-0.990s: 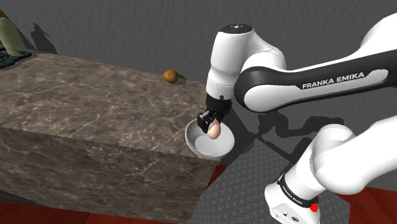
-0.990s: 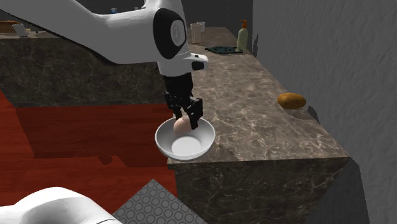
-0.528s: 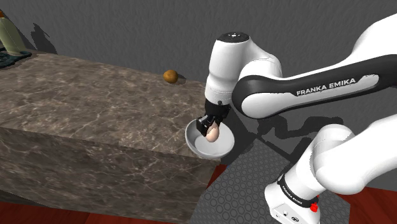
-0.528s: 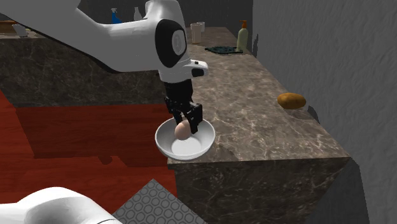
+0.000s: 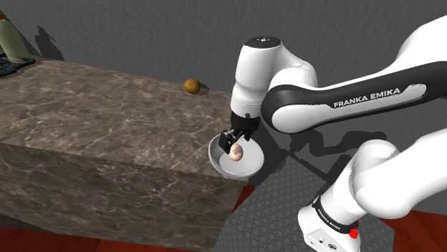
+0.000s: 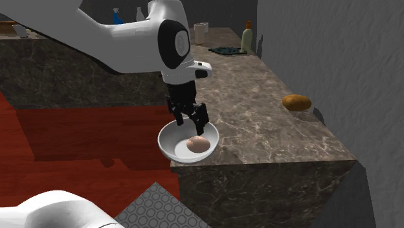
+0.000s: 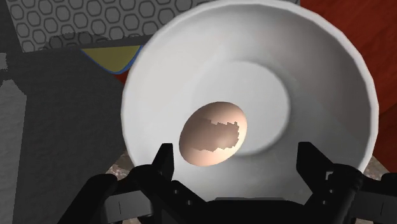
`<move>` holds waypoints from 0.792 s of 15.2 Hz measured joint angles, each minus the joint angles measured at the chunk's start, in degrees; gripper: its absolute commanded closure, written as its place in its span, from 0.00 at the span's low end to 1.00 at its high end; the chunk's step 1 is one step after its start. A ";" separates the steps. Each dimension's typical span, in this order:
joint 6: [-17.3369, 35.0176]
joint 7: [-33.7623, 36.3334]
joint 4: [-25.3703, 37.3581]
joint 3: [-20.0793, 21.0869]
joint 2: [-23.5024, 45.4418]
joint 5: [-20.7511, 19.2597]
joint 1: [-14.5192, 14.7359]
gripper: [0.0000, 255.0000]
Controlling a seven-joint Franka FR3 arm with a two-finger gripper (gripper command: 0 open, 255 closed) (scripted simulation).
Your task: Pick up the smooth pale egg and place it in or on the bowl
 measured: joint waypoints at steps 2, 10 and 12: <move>-1.01 -0.17 0.56 -0.13 -0.51 0.11 0.08 0.00; -8.06 -0.56 5.36 -0.50 -2.78 0.63 0.56 0.00; -8.12 -0.56 5.39 -0.50 -2.80 0.64 0.57 0.00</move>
